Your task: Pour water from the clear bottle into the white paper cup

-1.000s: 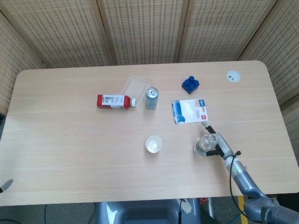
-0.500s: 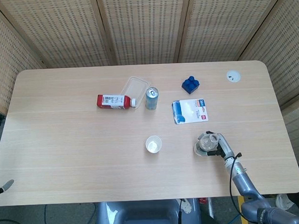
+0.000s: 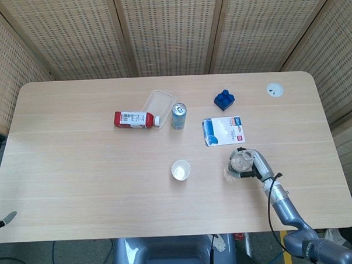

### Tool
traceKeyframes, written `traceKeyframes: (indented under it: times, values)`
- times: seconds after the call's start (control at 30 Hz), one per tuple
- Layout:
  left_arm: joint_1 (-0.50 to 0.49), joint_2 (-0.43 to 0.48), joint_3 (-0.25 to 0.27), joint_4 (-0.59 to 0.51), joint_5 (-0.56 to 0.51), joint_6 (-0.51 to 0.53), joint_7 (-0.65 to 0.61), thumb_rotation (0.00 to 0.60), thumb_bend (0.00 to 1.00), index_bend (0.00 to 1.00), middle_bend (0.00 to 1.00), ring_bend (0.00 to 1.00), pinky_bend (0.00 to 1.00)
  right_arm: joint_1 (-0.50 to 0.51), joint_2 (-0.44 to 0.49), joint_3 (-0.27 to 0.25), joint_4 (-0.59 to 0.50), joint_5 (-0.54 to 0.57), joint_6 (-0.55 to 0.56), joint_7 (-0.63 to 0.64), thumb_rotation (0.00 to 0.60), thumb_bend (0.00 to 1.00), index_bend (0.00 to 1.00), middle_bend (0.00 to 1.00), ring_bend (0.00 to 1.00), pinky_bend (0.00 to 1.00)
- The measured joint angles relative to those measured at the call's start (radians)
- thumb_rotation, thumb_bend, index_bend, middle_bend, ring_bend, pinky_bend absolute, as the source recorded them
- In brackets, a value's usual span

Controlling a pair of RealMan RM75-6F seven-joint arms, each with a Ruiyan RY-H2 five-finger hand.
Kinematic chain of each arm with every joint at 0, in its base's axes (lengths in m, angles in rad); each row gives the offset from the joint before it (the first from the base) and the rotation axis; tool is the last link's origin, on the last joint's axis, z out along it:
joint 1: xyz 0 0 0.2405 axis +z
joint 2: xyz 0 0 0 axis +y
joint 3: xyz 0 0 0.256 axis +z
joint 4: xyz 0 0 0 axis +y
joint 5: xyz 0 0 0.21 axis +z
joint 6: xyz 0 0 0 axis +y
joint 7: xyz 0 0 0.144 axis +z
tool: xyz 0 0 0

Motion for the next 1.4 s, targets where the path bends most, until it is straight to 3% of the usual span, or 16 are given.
traceKeyframes:
  times: [0.27, 0.47, 0.83, 1.03, 1.4]
  values:
    - [-0.009, 0.0, -0.003, -0.002, -0.017, -0.019, 0.003, 0.6, 0.09, 0.0, 0.0, 0.0, 0.0, 0.057, 0.059, 0.025, -0.098, 0.001, -0.013, -0.291, 0.6, 0.62, 0.62, 0.59, 0.5, 0.59]
    - [-0.024, 0.0, -0.011, -0.003, -0.047, -0.047, 0.009, 0.6, 0.09, 0.0, 0.0, 0.0, 0.0, 0.111, 0.086, 0.057, -0.188, 0.04, -0.039, -0.582, 0.6, 0.64, 0.62, 0.59, 0.51, 0.6]
    - [-0.036, 0.009, -0.017, -0.003, -0.072, -0.073, -0.008, 0.6, 0.09, 0.0, 0.0, 0.0, 0.0, 0.198, 0.055, 0.104, -0.258, 0.291, -0.069, -1.131, 0.6, 0.64, 0.62, 0.6, 0.51, 0.61]
    - [-0.04, 0.01, -0.017, -0.004, -0.076, -0.079, -0.008, 0.6, 0.09, 0.0, 0.0, 0.0, 0.0, 0.223, 0.03, 0.104, -0.254, 0.365, -0.051, -1.256, 0.6, 0.63, 0.62, 0.6, 0.52, 0.62]
    - [-0.035, 0.014, -0.013, -0.011, -0.065, -0.067, -0.018, 0.6, 0.09, 0.0, 0.0, 0.0, 0.0, 0.241, -0.006, 0.061, -0.215, 0.352, 0.023, -1.415, 0.6, 0.63, 0.62, 0.61, 0.53, 0.62]
